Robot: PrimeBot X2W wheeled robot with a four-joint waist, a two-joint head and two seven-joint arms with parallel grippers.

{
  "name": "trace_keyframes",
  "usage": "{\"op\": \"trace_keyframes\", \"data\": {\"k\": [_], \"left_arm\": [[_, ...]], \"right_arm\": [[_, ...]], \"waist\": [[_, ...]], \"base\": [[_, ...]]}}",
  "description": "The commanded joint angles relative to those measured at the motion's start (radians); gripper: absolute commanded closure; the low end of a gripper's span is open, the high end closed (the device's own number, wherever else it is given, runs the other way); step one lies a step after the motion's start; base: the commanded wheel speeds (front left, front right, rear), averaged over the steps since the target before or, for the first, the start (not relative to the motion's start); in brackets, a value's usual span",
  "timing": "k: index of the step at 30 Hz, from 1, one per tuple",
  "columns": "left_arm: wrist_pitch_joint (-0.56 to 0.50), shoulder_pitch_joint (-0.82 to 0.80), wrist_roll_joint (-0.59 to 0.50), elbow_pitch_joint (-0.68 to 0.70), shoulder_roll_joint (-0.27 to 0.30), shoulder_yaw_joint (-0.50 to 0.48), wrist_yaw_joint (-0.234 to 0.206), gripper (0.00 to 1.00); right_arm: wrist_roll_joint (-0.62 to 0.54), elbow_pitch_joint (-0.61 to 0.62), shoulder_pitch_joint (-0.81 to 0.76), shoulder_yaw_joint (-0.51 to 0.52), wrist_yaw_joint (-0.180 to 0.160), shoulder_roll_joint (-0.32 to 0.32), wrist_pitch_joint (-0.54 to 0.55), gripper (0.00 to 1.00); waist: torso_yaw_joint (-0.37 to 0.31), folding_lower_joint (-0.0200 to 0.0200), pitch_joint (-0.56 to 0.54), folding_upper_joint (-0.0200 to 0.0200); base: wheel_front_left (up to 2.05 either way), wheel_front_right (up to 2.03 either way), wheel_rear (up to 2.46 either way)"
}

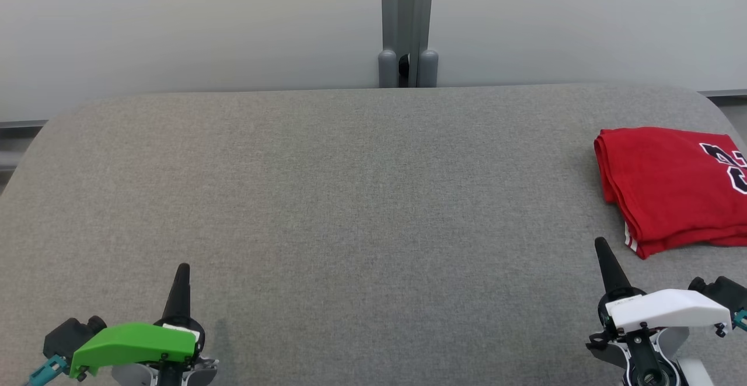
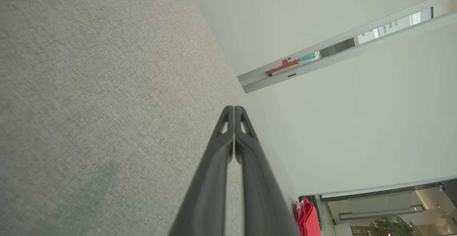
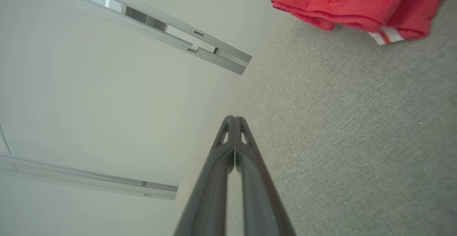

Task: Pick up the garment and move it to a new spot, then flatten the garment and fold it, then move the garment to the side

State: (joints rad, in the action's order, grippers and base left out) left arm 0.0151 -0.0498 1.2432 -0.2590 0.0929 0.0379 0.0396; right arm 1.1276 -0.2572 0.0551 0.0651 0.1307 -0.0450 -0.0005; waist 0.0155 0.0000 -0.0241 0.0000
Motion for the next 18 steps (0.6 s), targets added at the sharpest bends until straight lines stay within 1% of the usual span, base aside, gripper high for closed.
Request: {"op": "trace_keyframes", "data": {"k": [1, 18], "left_arm": [[-0.008, -0.029, 0.022, 0.011, -0.001, -0.013, 0.009, 1.0], [-0.05, -0.042, 0.14, 0.013, -0.015, -0.062, 0.039, 1.0]], "right_arm": [[0.03, 0.013, 0.025, 0.005, 0.0, -0.006, 0.007, 1.0], [0.185, 0.014, 0.038, 0.021, 0.0, -0.006, 0.044, 1.0]], "waist": [[0.0, 0.0, 0.001, 0.0], [-0.005, 0.0, 0.008, 0.0]], "base": [[0.0, 0.0, 0.0], [0.0, 0.0, 0.0]]}}
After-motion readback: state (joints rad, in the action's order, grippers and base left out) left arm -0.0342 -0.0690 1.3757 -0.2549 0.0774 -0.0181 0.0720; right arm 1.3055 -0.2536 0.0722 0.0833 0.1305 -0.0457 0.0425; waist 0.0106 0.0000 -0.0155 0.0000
